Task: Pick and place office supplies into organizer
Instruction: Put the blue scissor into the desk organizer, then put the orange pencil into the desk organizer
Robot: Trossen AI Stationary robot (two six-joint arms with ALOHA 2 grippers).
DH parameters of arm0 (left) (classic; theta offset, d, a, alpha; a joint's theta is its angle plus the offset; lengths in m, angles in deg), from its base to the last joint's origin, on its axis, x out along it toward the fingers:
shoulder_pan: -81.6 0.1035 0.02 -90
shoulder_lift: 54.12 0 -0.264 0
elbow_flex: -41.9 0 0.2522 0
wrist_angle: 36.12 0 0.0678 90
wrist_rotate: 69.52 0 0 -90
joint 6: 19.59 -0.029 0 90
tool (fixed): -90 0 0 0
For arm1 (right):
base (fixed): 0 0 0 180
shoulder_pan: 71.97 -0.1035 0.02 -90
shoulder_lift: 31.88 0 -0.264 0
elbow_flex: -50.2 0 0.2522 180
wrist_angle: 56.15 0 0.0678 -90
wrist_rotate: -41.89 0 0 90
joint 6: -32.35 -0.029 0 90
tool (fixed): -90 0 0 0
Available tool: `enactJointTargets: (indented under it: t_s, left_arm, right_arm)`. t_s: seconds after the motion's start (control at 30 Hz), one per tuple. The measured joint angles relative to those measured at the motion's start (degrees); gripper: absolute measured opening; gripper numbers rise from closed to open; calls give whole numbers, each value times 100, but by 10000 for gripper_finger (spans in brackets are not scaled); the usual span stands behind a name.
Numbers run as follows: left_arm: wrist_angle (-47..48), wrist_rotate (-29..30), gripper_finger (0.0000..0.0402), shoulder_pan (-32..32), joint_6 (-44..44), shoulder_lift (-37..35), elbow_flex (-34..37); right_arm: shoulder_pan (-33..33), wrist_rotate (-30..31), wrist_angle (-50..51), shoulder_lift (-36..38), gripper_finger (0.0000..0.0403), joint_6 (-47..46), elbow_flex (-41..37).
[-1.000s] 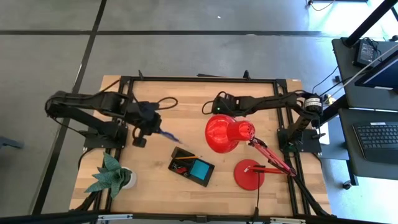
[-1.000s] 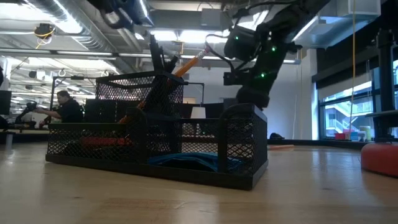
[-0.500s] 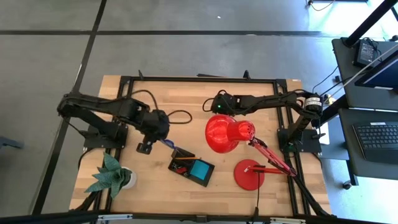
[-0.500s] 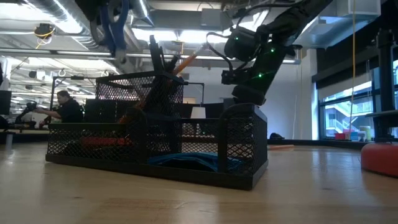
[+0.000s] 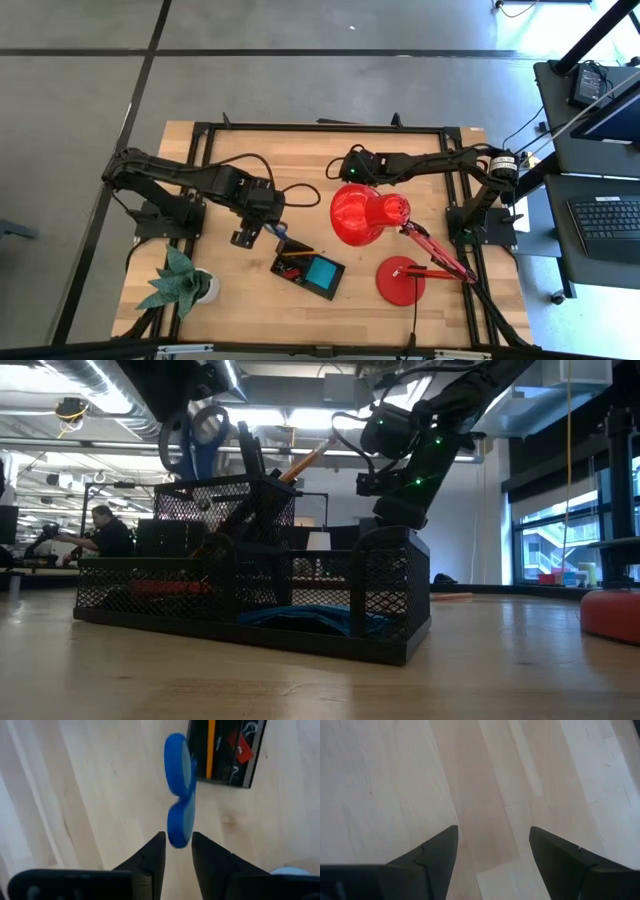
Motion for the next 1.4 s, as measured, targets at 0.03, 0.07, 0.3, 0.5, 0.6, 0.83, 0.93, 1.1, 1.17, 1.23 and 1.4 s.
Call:
enactJointTargets:
  t_s: [0.03,0.07,0.3,0.5,0.6,0.83,0.93,1.1,1.17,1.23,1.4]
  left_arm:
    - [-36,-2,90,-1,0,-4,1]
    - [-54,-3,91,-2,0,-5,1]
    - [-163,-4,92,-1,0,-6,0]
    - [-162,-7,93,0,0,-10,0]
    - [-103,-7,90,-2,-26,-10,-36]
    - [48,553,90,0,198,-13,-229]
    - [-25,579,90,0,236,103,-171]
    - [-1,600,90,-1,197,428,-162]
    - [-8,611,90,-2,150,565,-162]
    - [-11,616,90,-1,39,638,-162]
    - [-305,597,90,-1,-48,647,-162]
  right_arm:
    - [0,0,0,2,249,2,0]
    - [0,0,0,2,249,4,0]
    - [0,0,0,2,249,4,0]
    - [0,0,2,2,249,-2,0]
    - [0,0,2,2,249,-4,0]
    - [0,1,4,2,249,-25,0]
    - [0,2,6,2,249,-132,0]
    - [-2,2,13,2,249,-136,2]
    - [-2,2,14,2,249,-133,2]
    - [-2,2,15,2,249,-136,2]
    - [-2,2,15,2,249,-136,2]
